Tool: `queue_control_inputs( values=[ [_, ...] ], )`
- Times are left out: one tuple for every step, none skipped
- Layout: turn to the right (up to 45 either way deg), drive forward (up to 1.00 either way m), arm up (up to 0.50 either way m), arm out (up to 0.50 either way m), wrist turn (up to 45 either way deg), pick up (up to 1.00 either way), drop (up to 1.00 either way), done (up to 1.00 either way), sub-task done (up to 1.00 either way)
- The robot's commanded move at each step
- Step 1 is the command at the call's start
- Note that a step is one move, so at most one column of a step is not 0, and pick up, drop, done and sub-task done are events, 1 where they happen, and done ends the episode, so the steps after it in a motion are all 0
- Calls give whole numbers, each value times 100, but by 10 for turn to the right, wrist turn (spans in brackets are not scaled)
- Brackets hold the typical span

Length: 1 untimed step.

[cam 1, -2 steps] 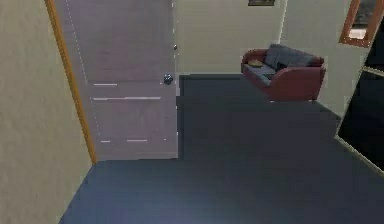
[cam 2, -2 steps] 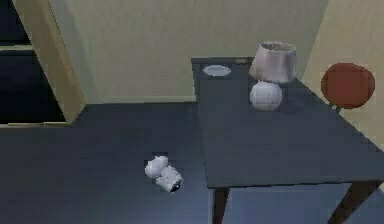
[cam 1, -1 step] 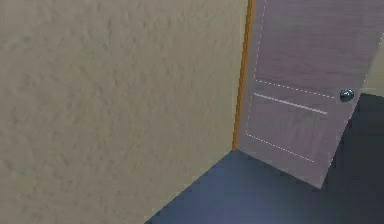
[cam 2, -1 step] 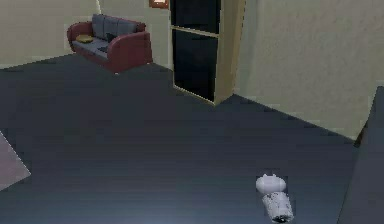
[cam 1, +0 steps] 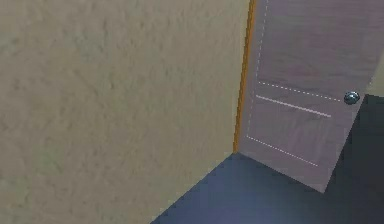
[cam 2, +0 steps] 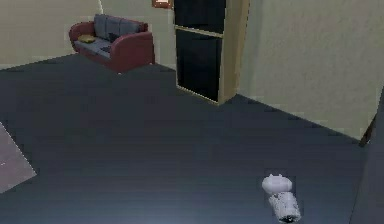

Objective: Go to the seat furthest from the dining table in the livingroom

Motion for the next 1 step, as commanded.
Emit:
queue_control_inputs(
  values=[
    [450, 0, 0, 0, 0, 0, 0, 0, 0]
  ],
)
